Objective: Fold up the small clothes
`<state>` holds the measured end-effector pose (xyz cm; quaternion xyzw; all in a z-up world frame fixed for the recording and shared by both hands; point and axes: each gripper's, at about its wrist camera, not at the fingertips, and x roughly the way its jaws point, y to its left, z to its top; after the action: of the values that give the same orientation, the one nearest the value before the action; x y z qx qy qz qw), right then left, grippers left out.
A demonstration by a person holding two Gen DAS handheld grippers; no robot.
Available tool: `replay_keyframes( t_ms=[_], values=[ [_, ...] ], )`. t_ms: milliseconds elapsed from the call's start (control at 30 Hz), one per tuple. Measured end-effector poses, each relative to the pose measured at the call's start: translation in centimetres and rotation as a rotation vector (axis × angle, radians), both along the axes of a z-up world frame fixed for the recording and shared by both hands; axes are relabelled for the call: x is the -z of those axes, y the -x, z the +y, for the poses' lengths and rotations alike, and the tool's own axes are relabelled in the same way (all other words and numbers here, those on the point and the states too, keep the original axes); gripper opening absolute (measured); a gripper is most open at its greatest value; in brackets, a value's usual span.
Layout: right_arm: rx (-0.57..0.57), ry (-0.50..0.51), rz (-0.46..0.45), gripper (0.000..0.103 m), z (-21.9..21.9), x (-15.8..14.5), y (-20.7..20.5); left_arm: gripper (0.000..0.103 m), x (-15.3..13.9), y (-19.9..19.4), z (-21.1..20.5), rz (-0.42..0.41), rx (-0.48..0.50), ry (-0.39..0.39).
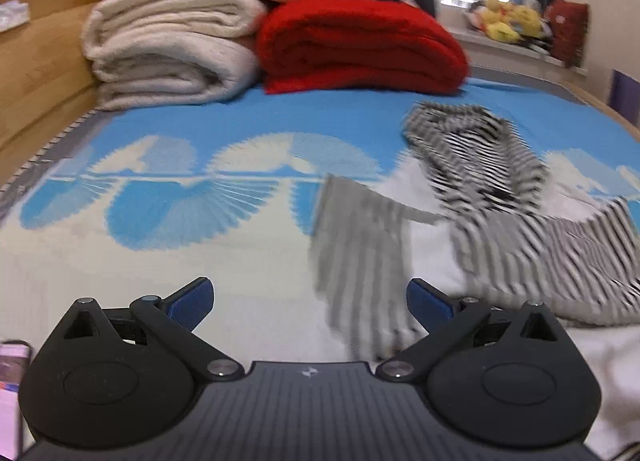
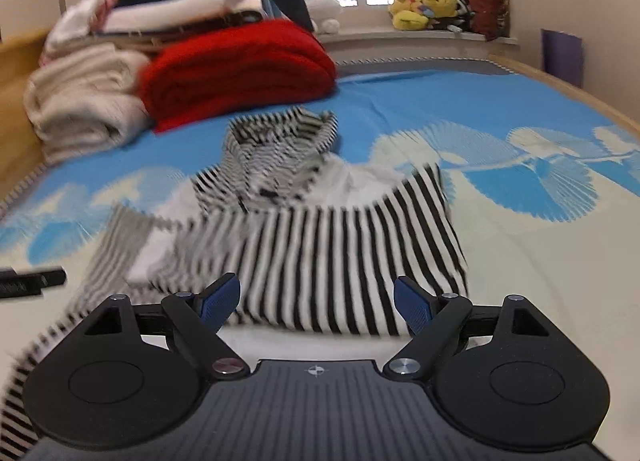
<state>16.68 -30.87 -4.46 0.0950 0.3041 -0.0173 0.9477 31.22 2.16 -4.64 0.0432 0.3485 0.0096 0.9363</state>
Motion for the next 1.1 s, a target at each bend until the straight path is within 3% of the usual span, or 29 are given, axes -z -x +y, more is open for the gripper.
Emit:
replay_keyframes(
  t_ms=[167,333,467,533,633,767,833,867,900,1033,1100],
  values=[
    [-0.017,-0.034,-0.044,0.088,-1.4,-5.2,-8.4,0.103,-0.6,-1.4,5.2,0.006,-0.142,0.016],
    [0.044,-0.05,-0.079,0.091,-1.0,-8.0,-21.9,0.103,-0.8,-2.3,8.0,0.059,-0.202,0.106],
    [0.125,0.032,-0.066,0.091,-0.1,-5.3,-31.3,0.103,-0.3,-2.4,7.8,0.109,-0.157,0.109],
    [0.148,-0.004,-0.052,0.091,-0.3,-3.0,-34.8,0.103,0.1,-2.1,7.7,0.116,-0.151,0.107],
    [0.163,-0.025,-0.04,0.09,0.2,0.9,-39.0,0.103,0.5,-2.1,7.9,0.098,-0.157,0.036],
    [0.16,0.168,0.018,0.09,2.5,5.5,-44.1,0.103,1.4,-2.7,8.5,0.108,-0.164,-0.037],
    [0.156,0.248,0.031,0.077,3.3,7.1,-45.7,0.103,1.9,-3.2,8.8,0.136,-0.159,-0.026],
    [0.148,0.269,0.043,0.038,3.5,7.6,-46.2,0.103,2.1,-3.4,8.8,0.15,-0.153,-0.018],
    [0.136,0.278,0.073,0.007,3.6,8.0,-46.6,0.103,2.2,-3.5,8.7,0.158,-0.148,-0.007],
    [0.109,0.324,0.005,0.004,3.8,7.0,-44.7,0.103,2.0,-3.4,7.4,0.125,-0.109,0.01],
    [0.097,0.288,0.013,0.004,3.1,6.0,-42.9,0.103,1.0,-4.4,6.1,0.113,-0.034,0.1]
  ],
)
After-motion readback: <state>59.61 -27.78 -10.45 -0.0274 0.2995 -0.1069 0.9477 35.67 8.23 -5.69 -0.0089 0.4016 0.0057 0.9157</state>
